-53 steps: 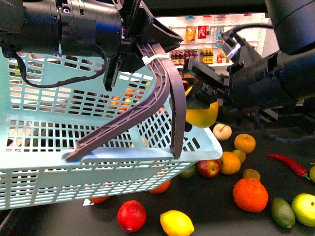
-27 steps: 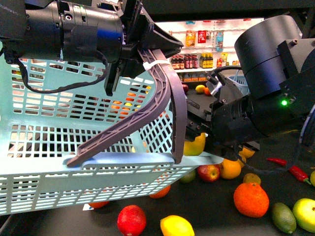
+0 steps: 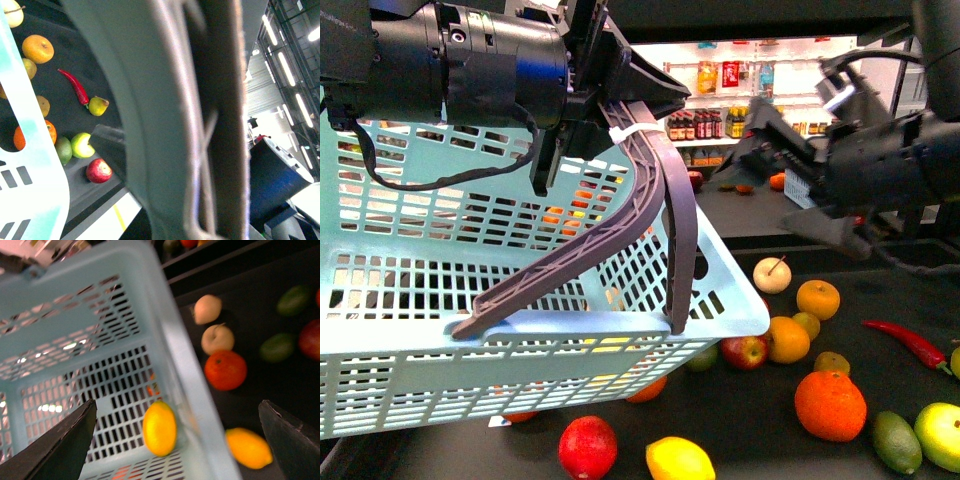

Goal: Pick lemon from shelf

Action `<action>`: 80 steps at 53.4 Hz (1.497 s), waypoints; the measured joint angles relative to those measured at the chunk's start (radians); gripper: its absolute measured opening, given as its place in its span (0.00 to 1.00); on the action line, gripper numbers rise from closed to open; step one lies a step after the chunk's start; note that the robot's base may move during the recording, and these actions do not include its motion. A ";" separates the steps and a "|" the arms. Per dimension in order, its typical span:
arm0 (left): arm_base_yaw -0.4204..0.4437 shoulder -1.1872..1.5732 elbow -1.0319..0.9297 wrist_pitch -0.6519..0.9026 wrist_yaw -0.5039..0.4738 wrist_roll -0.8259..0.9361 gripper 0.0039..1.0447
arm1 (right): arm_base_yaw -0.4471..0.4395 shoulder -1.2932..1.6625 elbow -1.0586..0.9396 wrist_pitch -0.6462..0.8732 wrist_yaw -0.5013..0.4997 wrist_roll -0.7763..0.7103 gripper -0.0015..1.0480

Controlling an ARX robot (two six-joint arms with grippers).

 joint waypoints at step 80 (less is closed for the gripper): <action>0.000 0.000 0.000 0.000 0.002 0.000 0.06 | 0.168 0.839 0.186 0.232 0.087 -0.838 0.93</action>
